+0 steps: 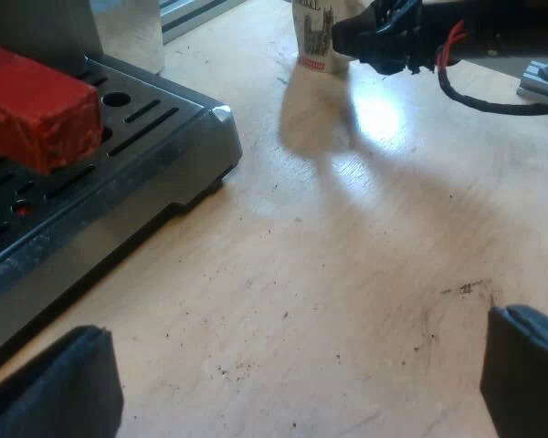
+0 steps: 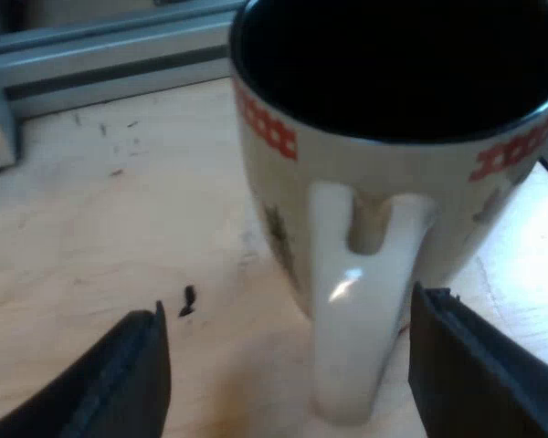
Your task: Place mug into machine
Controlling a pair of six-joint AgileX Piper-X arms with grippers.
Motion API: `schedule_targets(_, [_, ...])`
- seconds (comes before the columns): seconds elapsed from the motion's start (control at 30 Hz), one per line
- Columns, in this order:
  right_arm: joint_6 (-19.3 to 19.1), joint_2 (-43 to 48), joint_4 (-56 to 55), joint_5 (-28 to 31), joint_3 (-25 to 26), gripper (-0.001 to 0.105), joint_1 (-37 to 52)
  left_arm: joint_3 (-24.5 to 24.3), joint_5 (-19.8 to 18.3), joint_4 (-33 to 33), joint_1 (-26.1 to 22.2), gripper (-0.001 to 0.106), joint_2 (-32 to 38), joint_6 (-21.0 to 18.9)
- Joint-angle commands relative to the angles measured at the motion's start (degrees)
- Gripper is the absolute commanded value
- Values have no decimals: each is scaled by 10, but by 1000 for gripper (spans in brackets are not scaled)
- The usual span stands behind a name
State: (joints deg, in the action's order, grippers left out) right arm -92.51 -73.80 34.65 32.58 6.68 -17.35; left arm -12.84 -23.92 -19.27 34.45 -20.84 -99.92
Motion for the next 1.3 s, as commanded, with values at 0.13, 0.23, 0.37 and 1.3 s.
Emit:
schedule_targets(0.13, [3,-25,28,-43,13,59,36,-1,-4,8,0,82,1,-1])
schedule_targets(0.23, [-20,-46,33,-103,30,59,55,-1,-4,8,0,82,1,-1])
schedule_targets(0.37, [-28,-65,33,-102,51,59,68,-1,-4,8,0,82,1,-1])
schedule_targets(1.3, [-24,-89,3,-57,82,2,83,-1,-4,8,0,82,1,-1])
